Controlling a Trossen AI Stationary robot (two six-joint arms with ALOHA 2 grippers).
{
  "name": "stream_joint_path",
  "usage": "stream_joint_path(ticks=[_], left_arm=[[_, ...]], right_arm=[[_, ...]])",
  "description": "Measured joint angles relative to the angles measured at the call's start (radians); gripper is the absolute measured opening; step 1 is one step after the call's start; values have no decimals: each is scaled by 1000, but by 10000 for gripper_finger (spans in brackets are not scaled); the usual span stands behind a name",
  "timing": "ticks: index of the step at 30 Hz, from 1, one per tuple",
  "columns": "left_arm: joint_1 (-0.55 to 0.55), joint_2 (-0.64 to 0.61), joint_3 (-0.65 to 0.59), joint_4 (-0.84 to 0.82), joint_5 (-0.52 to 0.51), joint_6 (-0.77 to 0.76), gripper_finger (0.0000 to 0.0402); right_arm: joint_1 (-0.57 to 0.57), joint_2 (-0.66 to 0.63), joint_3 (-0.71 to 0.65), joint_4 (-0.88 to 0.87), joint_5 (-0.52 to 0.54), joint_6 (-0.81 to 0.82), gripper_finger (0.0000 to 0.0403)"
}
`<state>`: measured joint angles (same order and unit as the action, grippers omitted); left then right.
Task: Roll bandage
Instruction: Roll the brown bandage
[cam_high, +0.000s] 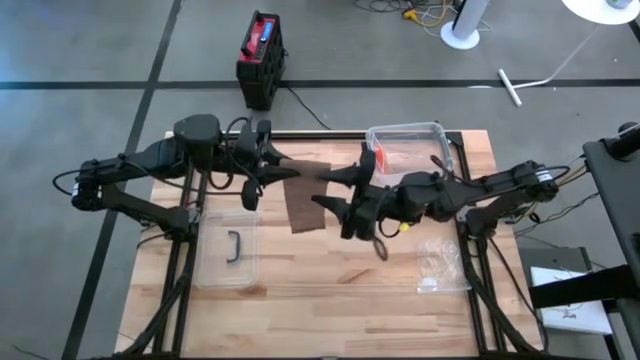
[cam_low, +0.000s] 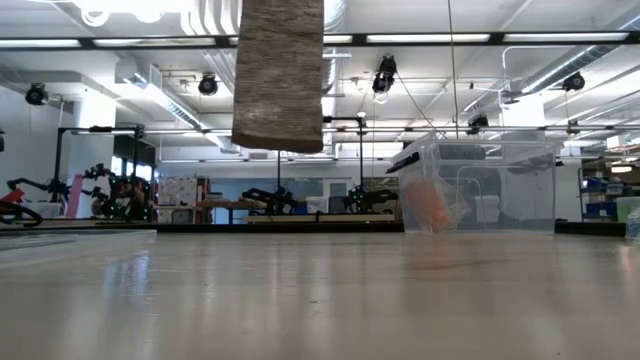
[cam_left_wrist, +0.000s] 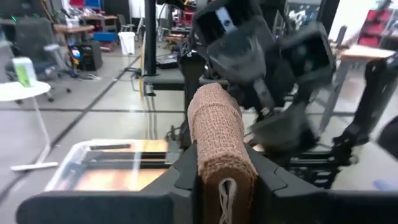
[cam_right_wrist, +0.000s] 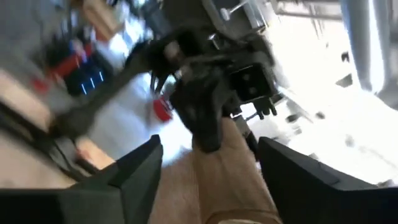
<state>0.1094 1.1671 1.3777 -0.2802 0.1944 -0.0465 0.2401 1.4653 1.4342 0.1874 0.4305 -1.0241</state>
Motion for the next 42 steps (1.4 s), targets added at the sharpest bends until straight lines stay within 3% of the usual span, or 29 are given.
stream_joint_path(ticks=[9, 15, 19, 30, 36, 42], left_arm=[[-1, 5, -20, 27, -5, 163, 67], [-1, 4, -35, 47, -16, 223, 63], [-1, 4, -45, 59, -80, 249, 67], [-1, 1, -48, 54, -89, 249, 68], [-1, -27, -48, 48, -92, 232, 66], [-1, -65, -51, 37, -87, 221, 67]], right_arm=[[-99, -82, 1, -76, -90, 519, 301], [-242, -87, 0, -164, -373, 858, 298], [-287, -77, 1, -170, -445, 955, 286], [-293, -42, 0, -179, -465, 953, 214], [-293, -78, 10, -257, -457, 801, 170], [-293, -97, 50, -336, -454, 718, 159]])
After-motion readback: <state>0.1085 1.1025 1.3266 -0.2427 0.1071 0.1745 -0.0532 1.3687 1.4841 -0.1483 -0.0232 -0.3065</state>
